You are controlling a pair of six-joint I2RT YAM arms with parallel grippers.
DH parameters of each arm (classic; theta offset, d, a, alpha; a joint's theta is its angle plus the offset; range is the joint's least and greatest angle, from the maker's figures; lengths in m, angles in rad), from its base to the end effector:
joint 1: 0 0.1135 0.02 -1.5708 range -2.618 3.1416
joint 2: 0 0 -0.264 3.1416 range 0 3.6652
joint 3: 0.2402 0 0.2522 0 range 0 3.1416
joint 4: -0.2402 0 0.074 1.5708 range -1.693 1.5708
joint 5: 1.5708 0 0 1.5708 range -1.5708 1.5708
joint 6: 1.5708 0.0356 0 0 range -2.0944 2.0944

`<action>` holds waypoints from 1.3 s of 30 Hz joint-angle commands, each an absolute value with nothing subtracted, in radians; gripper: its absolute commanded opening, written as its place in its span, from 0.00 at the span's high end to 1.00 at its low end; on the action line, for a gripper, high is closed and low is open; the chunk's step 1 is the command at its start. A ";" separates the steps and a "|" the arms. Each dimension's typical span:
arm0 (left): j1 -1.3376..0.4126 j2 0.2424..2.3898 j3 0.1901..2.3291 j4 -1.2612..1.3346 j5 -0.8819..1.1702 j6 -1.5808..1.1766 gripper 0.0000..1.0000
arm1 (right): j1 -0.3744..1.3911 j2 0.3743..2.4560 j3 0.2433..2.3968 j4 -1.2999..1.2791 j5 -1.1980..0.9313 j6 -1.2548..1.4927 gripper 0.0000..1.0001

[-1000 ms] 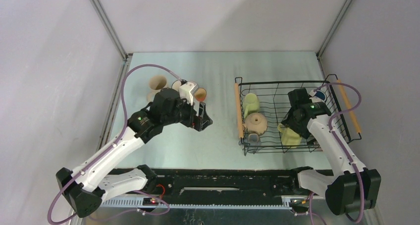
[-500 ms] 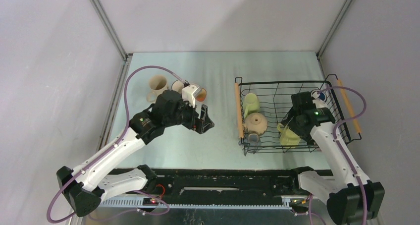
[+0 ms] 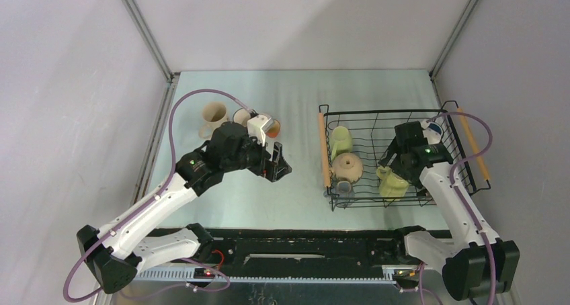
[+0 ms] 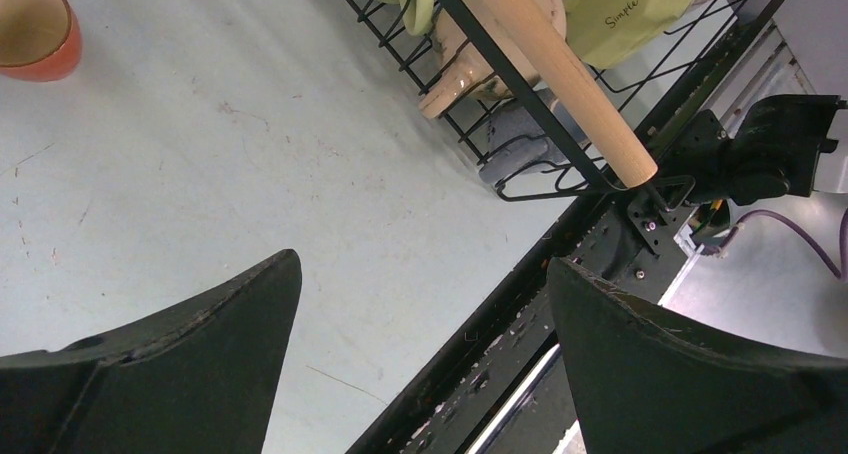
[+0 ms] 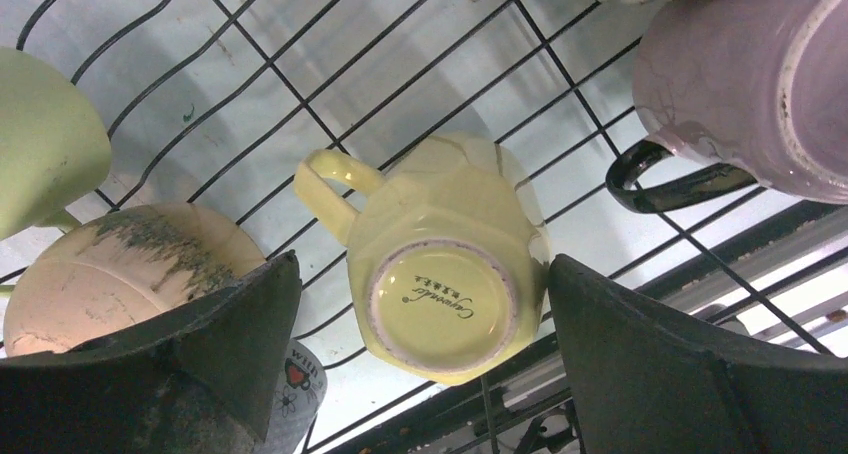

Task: Unload the cups from the dish rack
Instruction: Unload the cup from the dish rack.

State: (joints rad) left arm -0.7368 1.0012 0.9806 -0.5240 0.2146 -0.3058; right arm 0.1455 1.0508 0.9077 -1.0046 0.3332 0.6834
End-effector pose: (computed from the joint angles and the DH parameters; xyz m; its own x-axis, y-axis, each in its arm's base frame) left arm 0.1555 -0.1513 0.3344 -0.6042 0.1510 -0.7824 0.6392 0.6781 -0.3627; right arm 0.1838 0.0152 0.2689 -0.7022 0.5002 -0.5067 0.5665 0.8236 0.0280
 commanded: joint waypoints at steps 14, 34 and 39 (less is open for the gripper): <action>-0.754 1.003 0.956 -0.487 0.230 -0.297 0.00 | 0.232 1.125 0.892 -0.938 0.301 0.635 0.07; -0.758 1.016 0.953 -0.486 0.234 -0.299 0.00 | 0.151 0.981 0.924 -0.912 0.339 0.717 0.61; -0.758 1.019 0.952 -0.485 0.238 -0.301 0.00 | 0.137 1.018 0.941 -0.851 0.369 0.725 0.63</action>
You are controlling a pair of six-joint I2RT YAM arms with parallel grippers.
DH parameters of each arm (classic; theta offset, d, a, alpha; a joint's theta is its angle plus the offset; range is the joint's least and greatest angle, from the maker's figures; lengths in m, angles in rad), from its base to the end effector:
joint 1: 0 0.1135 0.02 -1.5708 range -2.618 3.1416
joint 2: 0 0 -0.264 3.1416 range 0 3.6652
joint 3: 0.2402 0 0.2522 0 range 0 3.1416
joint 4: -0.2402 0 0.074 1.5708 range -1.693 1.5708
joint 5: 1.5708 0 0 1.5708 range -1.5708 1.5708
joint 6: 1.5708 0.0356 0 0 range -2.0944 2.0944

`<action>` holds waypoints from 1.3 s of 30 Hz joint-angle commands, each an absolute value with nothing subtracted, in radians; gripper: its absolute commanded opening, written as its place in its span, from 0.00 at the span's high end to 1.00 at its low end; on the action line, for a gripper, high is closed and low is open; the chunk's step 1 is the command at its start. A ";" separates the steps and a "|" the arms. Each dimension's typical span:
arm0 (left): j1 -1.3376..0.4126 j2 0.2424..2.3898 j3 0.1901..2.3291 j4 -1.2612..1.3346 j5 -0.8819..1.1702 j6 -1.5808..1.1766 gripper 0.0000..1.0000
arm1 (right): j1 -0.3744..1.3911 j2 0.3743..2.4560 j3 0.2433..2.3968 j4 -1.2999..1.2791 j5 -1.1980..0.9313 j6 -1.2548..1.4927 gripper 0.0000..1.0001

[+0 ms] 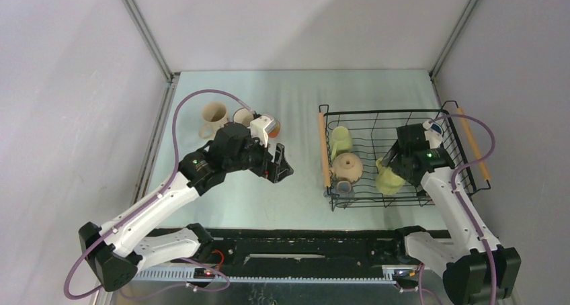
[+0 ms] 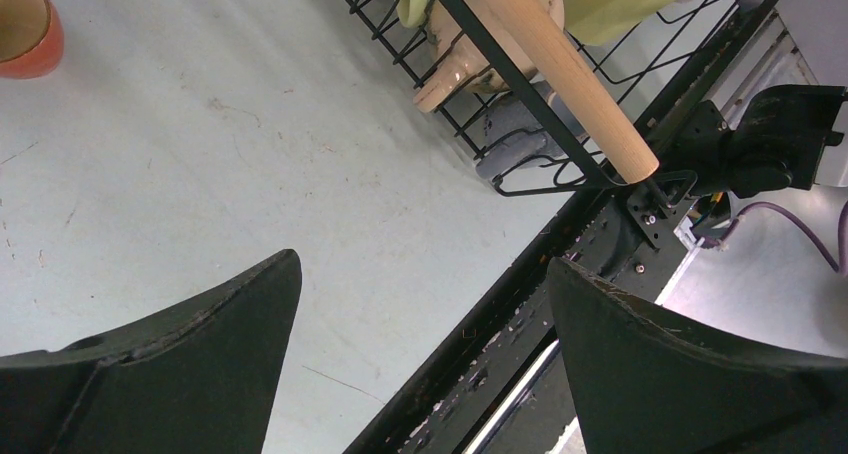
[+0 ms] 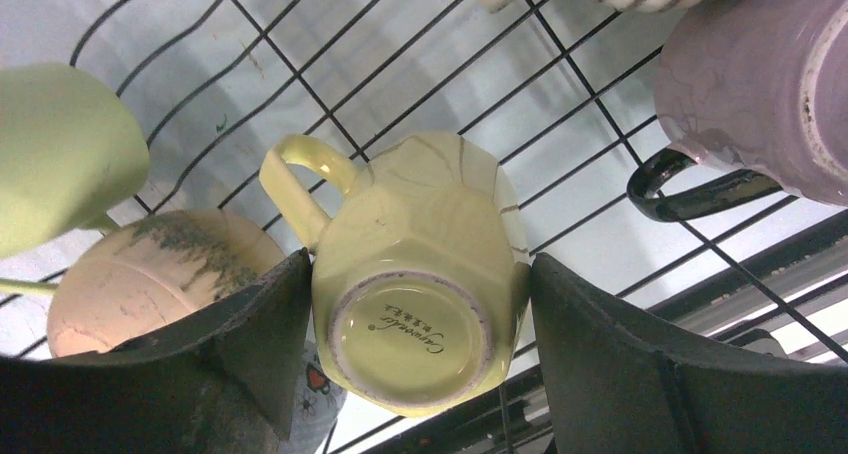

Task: Unload the cups from the dish rack
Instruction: Unload the cup from the dish rack.

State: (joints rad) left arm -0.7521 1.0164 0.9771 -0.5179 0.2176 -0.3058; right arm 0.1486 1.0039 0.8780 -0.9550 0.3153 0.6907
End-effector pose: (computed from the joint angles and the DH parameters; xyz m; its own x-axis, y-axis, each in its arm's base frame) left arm 0.1557 -0.1562 0.3308 -0.6094 0.1675 -0.7750 0.6475 0.6693 -0.3644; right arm 0.1792 0.0157 0.2698 -0.6704 0.5121 -0.5370 0.5587 0.8246 0.0889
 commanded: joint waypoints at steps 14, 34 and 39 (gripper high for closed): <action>-0.758 1.016 0.949 -0.485 0.242 -0.301 0.00 | 0.135 1.127 0.953 -0.787 0.410 0.756 0.53; -0.760 1.019 0.946 -0.486 0.248 -0.301 0.00 | 0.140 1.128 0.953 -0.795 0.325 0.654 0.00; -0.760 1.020 0.945 -0.486 0.252 -0.300 0.00 | 0.140 1.149 0.963 -0.827 0.295 0.576 0.00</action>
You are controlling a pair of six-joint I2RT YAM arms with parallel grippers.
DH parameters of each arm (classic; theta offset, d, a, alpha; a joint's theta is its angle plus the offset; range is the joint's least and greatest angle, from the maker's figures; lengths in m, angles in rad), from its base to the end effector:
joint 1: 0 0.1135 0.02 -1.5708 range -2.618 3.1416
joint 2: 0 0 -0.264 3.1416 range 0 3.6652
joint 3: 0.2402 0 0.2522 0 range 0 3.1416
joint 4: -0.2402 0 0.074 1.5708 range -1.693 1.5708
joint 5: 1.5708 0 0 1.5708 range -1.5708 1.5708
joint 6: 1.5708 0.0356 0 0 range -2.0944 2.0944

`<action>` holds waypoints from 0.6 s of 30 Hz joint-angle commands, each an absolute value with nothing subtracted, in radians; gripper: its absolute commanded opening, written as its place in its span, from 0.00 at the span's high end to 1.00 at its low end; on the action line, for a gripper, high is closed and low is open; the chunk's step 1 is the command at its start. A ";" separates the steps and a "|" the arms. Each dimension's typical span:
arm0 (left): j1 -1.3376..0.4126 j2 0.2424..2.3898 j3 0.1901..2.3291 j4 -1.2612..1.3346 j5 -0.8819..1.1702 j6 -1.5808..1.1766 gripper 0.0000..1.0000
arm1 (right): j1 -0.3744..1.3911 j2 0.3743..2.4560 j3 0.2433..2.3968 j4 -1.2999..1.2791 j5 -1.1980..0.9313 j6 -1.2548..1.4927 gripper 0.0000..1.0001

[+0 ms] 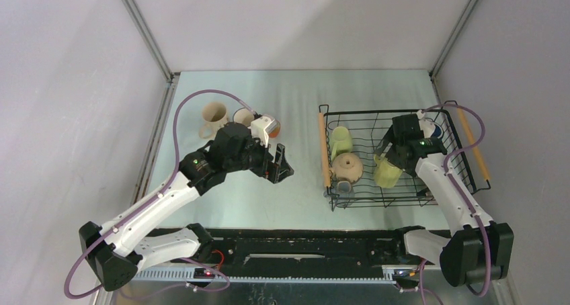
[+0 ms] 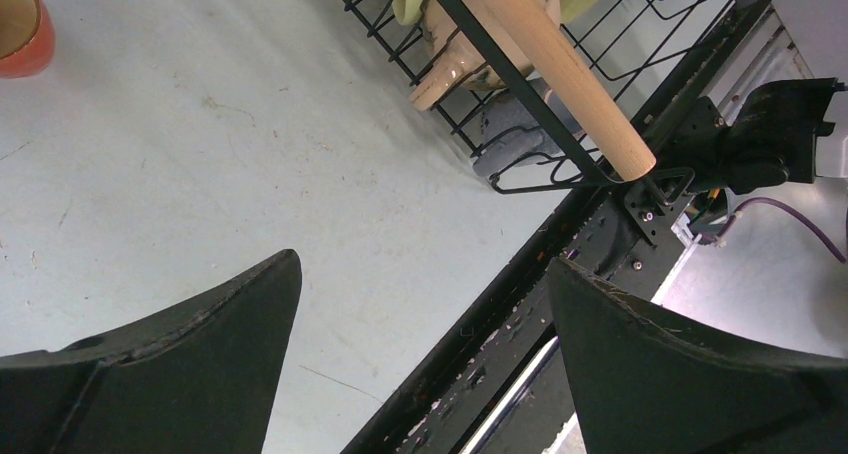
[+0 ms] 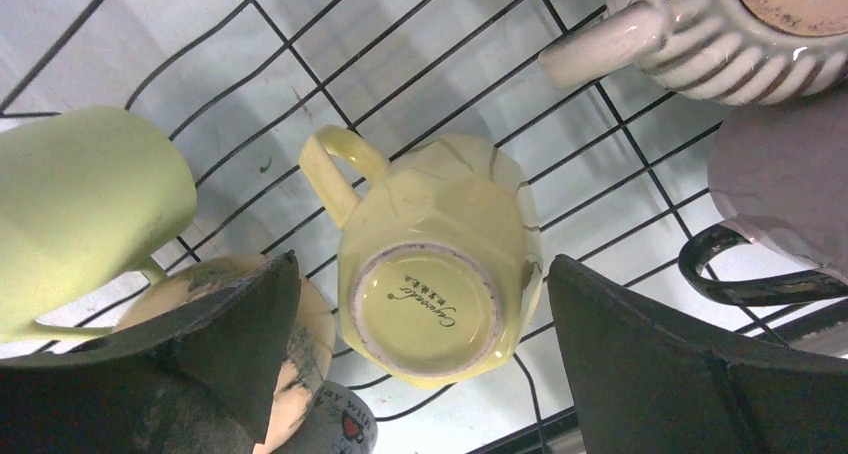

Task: Unload the cups from the dish rack
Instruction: Unload the cup from the dish rack.

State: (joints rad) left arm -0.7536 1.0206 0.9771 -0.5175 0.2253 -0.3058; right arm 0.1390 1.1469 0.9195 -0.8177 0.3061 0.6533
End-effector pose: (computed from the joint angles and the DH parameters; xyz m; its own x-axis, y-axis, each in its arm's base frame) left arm 0.1560 -0.1573 0.3300 -0.6123 0.1721 -0.7717 0.6508 0.6640 -0.3682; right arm 0.2171 0.0195 0.2640 -0.6695 0.4915 -0.5569 0.5347 0.8393 0.0980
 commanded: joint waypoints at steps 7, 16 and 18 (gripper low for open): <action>-0.762 1.026 0.946 -0.486 0.259 -0.301 0.00 | 0.140 1.177 0.980 -0.854 0.263 0.498 0.00; -0.762 1.032 0.946 -0.486 0.262 -0.301 0.00 | 0.147 1.237 0.983 -0.857 0.252 0.435 0.00; -0.764 1.034 0.946 -0.485 0.264 -0.301 0.00 | 0.150 1.251 0.983 -0.860 0.264 0.439 0.00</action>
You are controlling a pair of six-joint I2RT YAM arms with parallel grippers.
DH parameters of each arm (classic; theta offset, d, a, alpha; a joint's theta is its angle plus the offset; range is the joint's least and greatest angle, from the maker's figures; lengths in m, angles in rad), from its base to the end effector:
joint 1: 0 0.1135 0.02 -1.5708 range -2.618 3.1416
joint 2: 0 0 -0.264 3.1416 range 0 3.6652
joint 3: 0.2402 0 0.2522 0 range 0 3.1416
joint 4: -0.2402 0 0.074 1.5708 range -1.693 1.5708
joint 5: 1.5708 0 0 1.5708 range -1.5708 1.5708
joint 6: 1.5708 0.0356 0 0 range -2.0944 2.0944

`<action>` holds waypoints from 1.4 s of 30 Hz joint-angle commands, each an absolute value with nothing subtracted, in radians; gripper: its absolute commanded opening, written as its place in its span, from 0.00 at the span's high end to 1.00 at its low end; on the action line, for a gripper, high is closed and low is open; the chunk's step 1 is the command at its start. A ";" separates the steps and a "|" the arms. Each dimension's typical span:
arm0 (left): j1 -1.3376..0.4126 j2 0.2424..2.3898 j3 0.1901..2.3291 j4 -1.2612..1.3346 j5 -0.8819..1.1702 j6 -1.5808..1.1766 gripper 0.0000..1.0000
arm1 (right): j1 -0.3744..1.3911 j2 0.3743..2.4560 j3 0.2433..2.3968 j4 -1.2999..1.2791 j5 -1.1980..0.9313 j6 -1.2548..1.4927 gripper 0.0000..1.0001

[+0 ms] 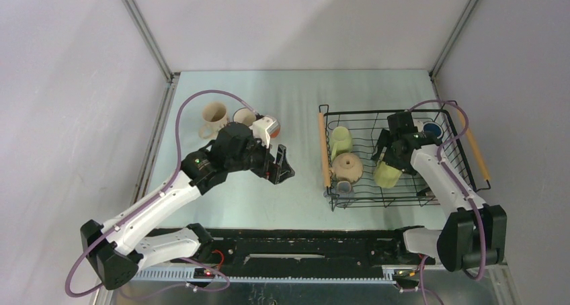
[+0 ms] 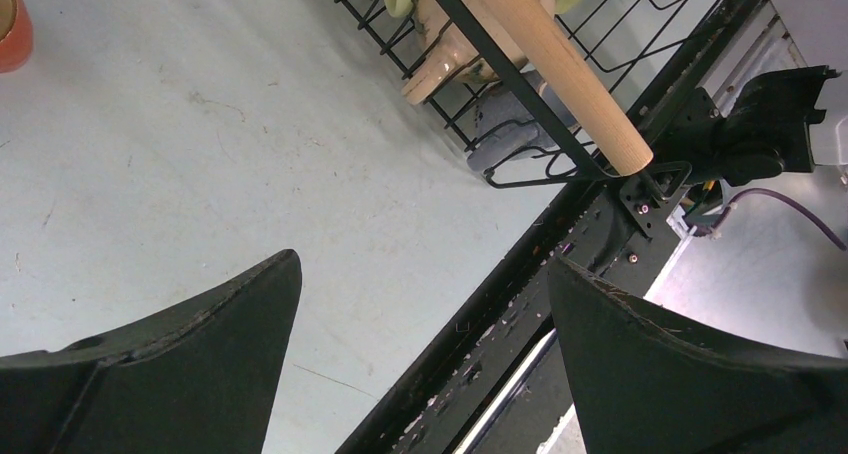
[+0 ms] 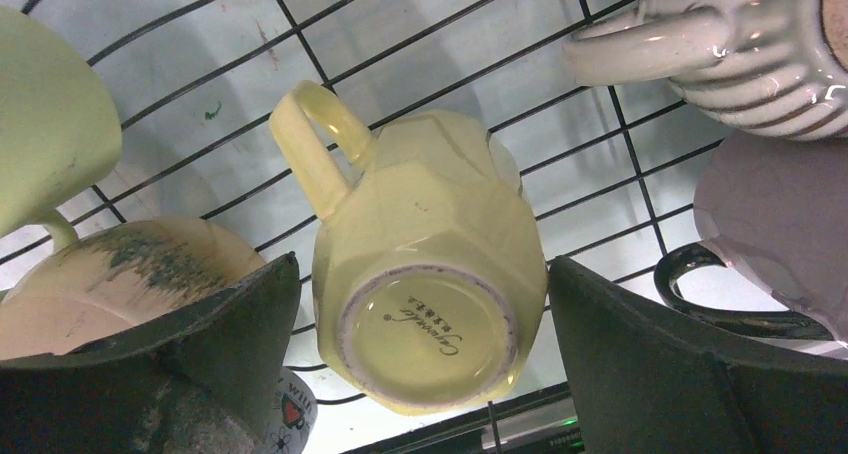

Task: Unload the cups from the dish rack
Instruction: Unload the cup from the dish rack.

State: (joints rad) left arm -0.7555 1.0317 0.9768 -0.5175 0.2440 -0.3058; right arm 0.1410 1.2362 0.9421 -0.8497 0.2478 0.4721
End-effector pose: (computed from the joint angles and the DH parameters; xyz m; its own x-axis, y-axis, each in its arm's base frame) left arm 0.1569 -0.1596 0.3277 -0.6208 0.1834 -0.7622 0.6568 0.6526 -0.3779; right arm 0.2290 0.0237 0.2505 -0.8188 0.3291 -0.4704 0.3781 0.9257 -0.0105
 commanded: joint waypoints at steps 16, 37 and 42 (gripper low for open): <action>-0.763 1.043 0.941 -0.486 0.256 -0.298 0.00 | 0.172 1.319 1.007 -0.867 0.277 0.496 0.41; -0.763 1.035 1.004 -0.408 0.284 -0.424 0.00 | 0.129 1.071 1.178 -1.014 0.217 0.490 0.87; -0.762 1.037 1.032 -0.339 0.290 -0.467 0.00 | 0.130 1.044 1.263 -1.038 0.157 0.487 0.88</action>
